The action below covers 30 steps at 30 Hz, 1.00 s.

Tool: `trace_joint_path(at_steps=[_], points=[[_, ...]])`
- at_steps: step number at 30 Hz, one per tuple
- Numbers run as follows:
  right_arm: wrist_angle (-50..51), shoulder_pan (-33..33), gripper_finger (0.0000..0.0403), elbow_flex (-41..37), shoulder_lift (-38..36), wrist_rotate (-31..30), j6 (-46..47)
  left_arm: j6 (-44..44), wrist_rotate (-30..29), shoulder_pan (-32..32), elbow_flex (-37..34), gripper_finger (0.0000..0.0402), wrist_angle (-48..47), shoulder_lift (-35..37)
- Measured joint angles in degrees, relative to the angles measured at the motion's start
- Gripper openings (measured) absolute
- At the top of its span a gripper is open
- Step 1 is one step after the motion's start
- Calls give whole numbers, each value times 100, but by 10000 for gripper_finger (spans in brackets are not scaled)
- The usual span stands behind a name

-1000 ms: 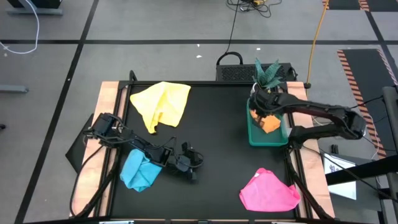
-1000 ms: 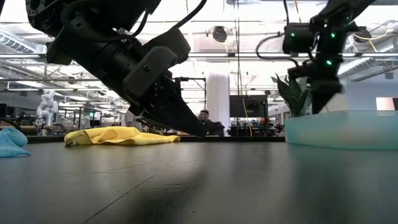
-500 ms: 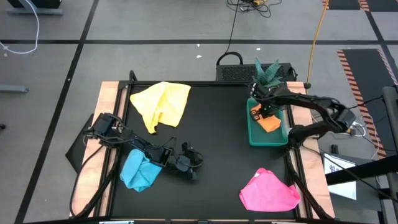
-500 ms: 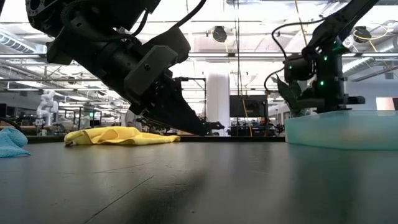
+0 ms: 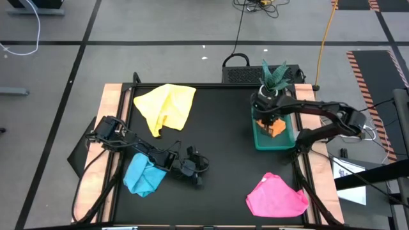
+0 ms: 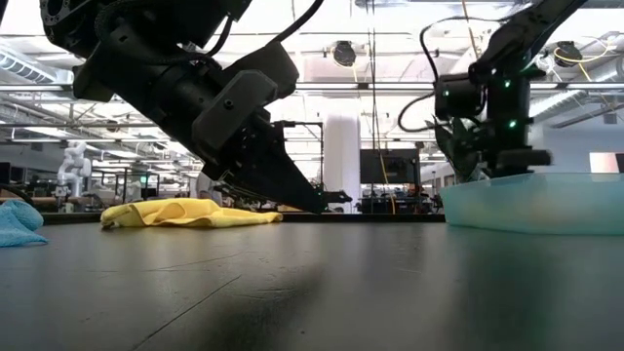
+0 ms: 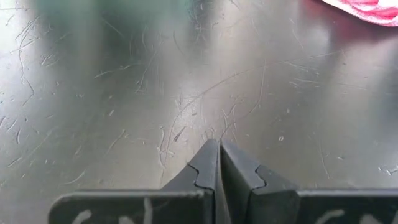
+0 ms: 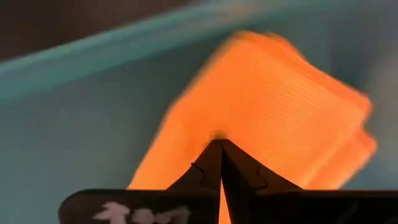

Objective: Fold microfiber towels
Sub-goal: Put the orange microfiber cloth into the green bin

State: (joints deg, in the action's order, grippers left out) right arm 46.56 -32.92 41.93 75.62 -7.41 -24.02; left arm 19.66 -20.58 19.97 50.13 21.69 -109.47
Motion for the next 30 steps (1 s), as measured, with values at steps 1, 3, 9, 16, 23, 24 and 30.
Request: trace_joint_path(at_steps=[1, 3, 9, 16, 23, 24, 30], points=[[165, 84, 0, 0, -52, -18, -374, 0, 0, 0, 0, 19, -1, 0], [549, 249, 0, 0, -140, -259, -799, 0, 0, 0, 0, 19, -1, 0], [795, 594, 1, 110, -407, -699, 1307, 2, -1, 0, 0, 19, 0, 0], [721, 675, 64, 269, -454, 148, 3147, 2, -2, 0, 0, 19, -2, 0], [149, 675, 179, 252, -191, 108, 3117, 4, -1, 3, 0, 19, -12, 0], [58, 675, 188, 203, -118, 23, 3101, 4, 0, 4, 0, 19, -16, 0], [-60, 671, 193, -71, 377, -605, 3077, 4, 0, 4, 0, 19, -44, 0]])
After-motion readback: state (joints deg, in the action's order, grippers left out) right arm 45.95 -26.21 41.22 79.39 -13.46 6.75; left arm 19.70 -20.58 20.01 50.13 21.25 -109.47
